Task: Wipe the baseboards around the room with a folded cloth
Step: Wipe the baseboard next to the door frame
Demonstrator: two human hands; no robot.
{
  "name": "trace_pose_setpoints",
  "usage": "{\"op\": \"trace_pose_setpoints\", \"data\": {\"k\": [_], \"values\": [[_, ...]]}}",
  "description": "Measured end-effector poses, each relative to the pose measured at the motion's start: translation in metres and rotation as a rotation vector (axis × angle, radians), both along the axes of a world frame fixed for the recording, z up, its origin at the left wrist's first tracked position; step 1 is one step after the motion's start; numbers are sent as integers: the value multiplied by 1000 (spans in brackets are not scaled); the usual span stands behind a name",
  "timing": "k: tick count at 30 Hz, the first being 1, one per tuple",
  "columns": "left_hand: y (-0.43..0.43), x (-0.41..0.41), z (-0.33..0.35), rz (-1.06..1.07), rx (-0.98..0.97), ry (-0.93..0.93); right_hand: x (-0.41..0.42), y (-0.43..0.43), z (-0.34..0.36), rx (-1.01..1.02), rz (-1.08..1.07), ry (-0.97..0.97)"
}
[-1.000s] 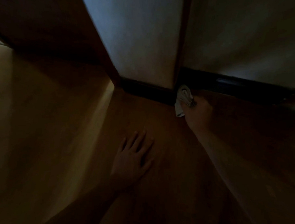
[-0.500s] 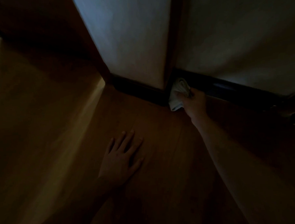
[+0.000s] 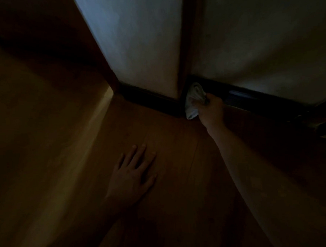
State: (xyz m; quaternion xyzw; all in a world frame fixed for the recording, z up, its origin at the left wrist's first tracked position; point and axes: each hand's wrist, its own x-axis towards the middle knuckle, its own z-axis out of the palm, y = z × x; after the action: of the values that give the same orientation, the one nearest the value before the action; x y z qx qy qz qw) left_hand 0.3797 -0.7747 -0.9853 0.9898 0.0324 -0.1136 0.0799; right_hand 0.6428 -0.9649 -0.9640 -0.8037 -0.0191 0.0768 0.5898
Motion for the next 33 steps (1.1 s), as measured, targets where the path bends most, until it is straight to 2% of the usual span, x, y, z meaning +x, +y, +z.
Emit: {"op": "trace_pose_setpoints", "data": {"k": [3,9,16,19,22,28,33], "values": [[-2,0,0,8,9,6,-9,-7,-2,-32,66,10],[-6,12,5,15,21,10,-7,8,1,-94,-56,-32],[-21,30,3,31,-18,-9,-22,-23,5,-62,222,13],[-23,31,2,30,-15,-11,-12,-24,11,-78,22,-65],[-23,31,3,27,-20,-10,-2,-17,14,-271,-126,-152],[-19,32,3,6,-5,2,-7,-13,3,-438,-369,-140],[-18,32,1,-4,3,-24,-4,-3,4,-444,-287,-200]]}}
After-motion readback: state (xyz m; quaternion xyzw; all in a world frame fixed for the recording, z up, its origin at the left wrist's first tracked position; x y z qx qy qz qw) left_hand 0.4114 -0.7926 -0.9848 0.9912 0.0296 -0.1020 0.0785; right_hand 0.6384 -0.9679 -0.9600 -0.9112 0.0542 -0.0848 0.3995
